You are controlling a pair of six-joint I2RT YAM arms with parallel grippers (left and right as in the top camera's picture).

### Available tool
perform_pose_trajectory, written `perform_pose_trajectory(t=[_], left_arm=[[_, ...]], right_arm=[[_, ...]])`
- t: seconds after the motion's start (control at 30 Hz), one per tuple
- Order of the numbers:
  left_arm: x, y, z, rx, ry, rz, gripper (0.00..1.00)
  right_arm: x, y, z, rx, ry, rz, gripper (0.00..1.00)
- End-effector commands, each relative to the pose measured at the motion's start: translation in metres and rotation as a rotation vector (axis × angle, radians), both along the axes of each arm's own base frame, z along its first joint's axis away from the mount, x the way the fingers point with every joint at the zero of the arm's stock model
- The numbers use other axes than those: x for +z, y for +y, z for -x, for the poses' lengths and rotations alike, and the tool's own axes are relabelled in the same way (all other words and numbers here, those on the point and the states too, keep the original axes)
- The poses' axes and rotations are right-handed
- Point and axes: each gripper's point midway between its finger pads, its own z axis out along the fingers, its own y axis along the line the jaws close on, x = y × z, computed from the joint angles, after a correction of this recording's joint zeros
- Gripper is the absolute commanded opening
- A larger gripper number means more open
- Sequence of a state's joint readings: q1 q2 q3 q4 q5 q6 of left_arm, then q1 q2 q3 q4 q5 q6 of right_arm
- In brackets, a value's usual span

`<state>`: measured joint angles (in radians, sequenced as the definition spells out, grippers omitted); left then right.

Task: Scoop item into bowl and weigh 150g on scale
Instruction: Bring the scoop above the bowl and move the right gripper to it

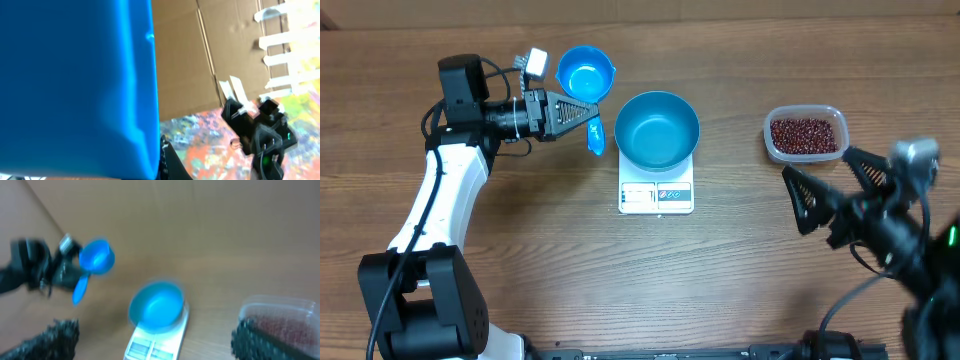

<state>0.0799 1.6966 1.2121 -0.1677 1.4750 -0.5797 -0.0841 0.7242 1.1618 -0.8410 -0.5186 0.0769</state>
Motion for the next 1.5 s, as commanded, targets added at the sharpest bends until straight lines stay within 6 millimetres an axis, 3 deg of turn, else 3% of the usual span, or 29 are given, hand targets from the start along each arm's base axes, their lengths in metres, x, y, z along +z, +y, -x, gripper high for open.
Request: perform_pose_trajectory(t=[0.0,0.1,0.13,0.17,0.23,0.3,0.33,0.37,0.43,0.53,0.6,0.73,0.9,1.03,1.17,1.4,1.47], left_arm=[[0.005,-0.002,0.005,-0.045,0.058,0.043,0.04],[0.006,-0.002,0.007,-0.057,0.057,0.051,0.04],[0.006,-0.002,0.007,-0.057,0.057,0.051,0.04],[0.006,-0.003,0.007,-0.057,0.056,0.05,0.04],[0.006,-0.004,0.007,-0.059,0.054,0.048,0.04],[0.006,-0.008,0.007,-0.063,0.047,0.043,0.04],[0.007,-0.013,0.008,-0.074,0.027,0.039,0.04],[0.006,-0.018,0.008,-0.077,0.022,0.031,0.04],[0.003,-0.024,0.005,-0.063,0.035,0.013,0.04],[0.001,-0.029,0.003,-0.054,0.054,0.001,0.04],[0.003,-0.033,0.005,-0.068,0.062,0.007,0.04],[0.009,-0.036,0.005,-0.082,0.091,0.022,0.04],[0.023,-0.038,0.007,-0.117,0.124,0.05,0.04],[0.033,-0.044,0.007,-0.127,0.155,0.058,0.04],[0.048,-0.049,0.001,-0.106,0.193,0.073,0.04],[0.058,-0.06,-0.002,-0.083,0.158,0.084,0.04],[0.06,-0.063,0.0,-0.093,0.139,0.084,0.04]], right_arm=[[0.012,0.013,-0.021,0.083,0.155,-0.065,1.0],[0.013,0.028,-0.034,0.191,0.23,-0.132,0.98],[0.012,0.031,-0.036,0.213,0.237,-0.143,0.91],[0.008,0.037,-0.041,0.257,0.264,-0.172,0.75],[-0.004,0.044,-0.05,0.309,0.329,-0.217,0.53],[-0.026,0.055,-0.06,0.371,0.421,-0.268,0.26],[-0.047,0.065,-0.068,0.404,0.502,-0.285,0.12],[-0.069,0.079,-0.074,0.438,0.578,-0.289,0.2],[-0.093,0.098,-0.083,0.488,0.652,-0.285,0.31],[-0.109,0.12,-0.091,0.545,0.676,-0.267,0.36],[-0.112,0.144,-0.092,0.637,0.66,-0.276,0.65],[-0.092,0.185,-0.08,0.856,0.571,-0.335,0.65],[-0.076,0.212,-0.077,0.914,0.516,-0.351,0.69],[-0.064,0.223,-0.082,0.916,0.482,-0.37,0.75],[-0.067,0.222,-0.098,0.811,0.51,-0.386,0.75],[-0.075,0.226,-0.109,0.755,0.619,-0.465,0.63],[-0.074,0.227,-0.111,0.736,0.651,-0.496,0.54]])
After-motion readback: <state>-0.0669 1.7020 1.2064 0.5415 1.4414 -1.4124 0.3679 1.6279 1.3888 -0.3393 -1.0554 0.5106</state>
